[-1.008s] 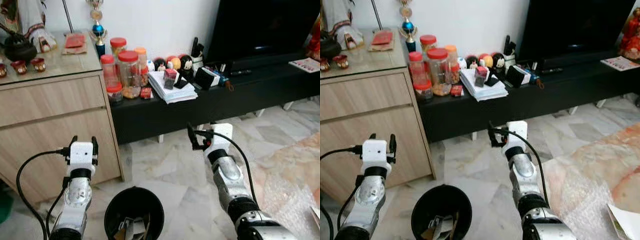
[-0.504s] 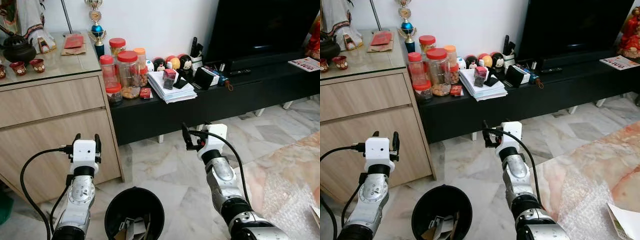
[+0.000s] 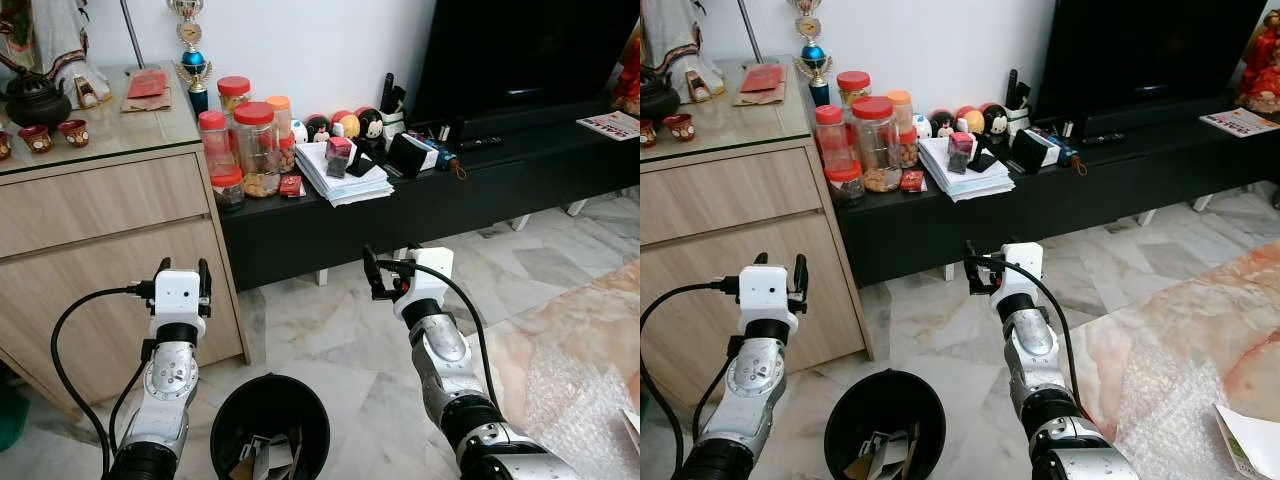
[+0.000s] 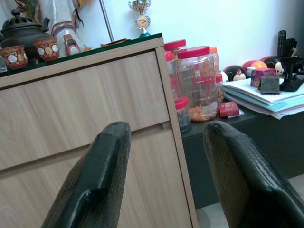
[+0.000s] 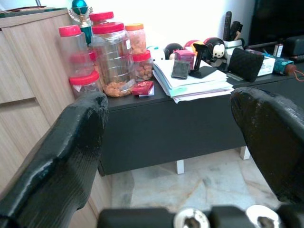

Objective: Picking trash to rubbish bin

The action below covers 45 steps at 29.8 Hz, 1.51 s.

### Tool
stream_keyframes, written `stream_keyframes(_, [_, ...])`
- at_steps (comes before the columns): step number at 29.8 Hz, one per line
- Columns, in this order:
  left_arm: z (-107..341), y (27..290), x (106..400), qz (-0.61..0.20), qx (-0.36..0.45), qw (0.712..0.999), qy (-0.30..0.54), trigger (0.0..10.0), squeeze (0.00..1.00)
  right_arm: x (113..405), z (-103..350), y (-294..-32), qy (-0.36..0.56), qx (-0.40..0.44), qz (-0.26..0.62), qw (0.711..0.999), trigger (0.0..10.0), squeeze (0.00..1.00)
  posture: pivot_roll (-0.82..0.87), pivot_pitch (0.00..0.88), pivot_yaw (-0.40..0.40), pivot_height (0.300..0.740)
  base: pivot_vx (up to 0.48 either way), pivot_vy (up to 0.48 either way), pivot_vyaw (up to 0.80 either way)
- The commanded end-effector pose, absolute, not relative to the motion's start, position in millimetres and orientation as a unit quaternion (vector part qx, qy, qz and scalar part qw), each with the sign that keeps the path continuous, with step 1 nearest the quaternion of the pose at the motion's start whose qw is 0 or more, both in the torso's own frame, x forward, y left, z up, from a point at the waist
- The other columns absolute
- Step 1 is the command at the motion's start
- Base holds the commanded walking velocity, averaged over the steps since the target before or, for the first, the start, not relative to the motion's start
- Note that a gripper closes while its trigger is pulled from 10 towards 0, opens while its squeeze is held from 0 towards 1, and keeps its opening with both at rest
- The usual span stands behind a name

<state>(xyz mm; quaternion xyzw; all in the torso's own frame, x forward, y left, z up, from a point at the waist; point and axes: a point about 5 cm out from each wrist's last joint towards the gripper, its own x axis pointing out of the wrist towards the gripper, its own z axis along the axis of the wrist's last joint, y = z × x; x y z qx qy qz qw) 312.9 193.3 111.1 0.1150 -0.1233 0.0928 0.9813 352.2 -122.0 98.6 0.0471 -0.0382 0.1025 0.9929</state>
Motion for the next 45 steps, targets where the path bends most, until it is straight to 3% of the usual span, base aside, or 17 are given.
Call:
stream_keyframes(1, [118.6, 191.4, 316.2, 0.091, 0.114, 0.980, -0.133, 10.0, 0.00, 356.6, 107.2, -120.4, -0.052, 0.045, 0.105, 0.992, 10.0, 0.00, 0.01, 0.000, -0.013, 0.740, 0.000, 0.000, 0.00])
stream_keyframes(45, [115.9, 191.6, 314.4, 0.105, 0.103, 0.981, -0.124, 10.0, 0.00, 355.2, 104.9, -111.4, -0.044, 0.044, 0.125, 0.990, 10.0, 0.00, 0.01, 0.000, -0.034, 0.740, -0.203, 0.000, 0.00])
